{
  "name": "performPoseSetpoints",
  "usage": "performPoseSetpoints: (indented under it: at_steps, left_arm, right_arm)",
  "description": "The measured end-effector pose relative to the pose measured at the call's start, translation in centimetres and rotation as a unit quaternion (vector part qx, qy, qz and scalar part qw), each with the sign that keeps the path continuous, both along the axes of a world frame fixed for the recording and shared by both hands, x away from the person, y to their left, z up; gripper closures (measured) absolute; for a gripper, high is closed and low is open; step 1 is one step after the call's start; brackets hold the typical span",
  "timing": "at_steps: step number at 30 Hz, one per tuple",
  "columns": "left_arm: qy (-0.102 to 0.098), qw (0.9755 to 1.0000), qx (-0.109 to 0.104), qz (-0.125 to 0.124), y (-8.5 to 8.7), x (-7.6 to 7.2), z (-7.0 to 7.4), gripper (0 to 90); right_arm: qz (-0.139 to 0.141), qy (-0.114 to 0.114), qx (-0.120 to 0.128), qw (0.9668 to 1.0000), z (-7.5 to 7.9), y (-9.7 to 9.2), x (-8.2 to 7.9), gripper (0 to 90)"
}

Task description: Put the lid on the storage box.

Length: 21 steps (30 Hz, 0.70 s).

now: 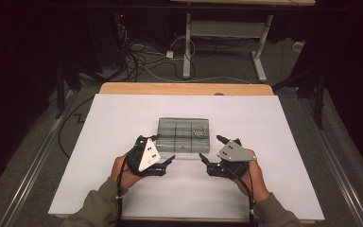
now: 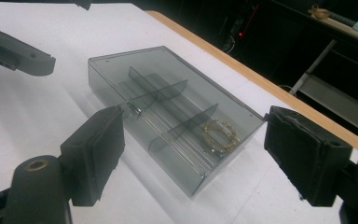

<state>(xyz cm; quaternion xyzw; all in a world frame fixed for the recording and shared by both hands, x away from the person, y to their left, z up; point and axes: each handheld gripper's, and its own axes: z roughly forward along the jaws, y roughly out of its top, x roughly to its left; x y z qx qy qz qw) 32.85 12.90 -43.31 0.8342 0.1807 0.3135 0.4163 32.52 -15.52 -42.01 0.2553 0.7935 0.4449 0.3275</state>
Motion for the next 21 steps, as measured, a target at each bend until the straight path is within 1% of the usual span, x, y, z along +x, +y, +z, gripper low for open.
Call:
performPoseSetpoints:
  at_steps: [3, 7, 21]
  left_arm:
    - [-0.001, 1.0000, 0.001, -0.002, 0.1, -0.3, 0.0, 18.9]
    - [-0.004, 1.0000, 0.004, -0.002, 0.2, -0.7, 0.0, 18.9]
    - [-0.015, 0.9999, 0.001, -0.006, 1.2, -1.9, 0.1, 18.9]
  right_arm:
    - [0.001, -0.006, -0.003, 1.0000, 0.1, -0.1, -0.3, 20.7]
    - [0.003, -0.007, -0.005, 1.0000, 0.2, -0.3, -0.8, 20.7]
    - [0.002, -0.015, -0.005, 0.9999, 0.6, -1.4, -2.2, 20.7]
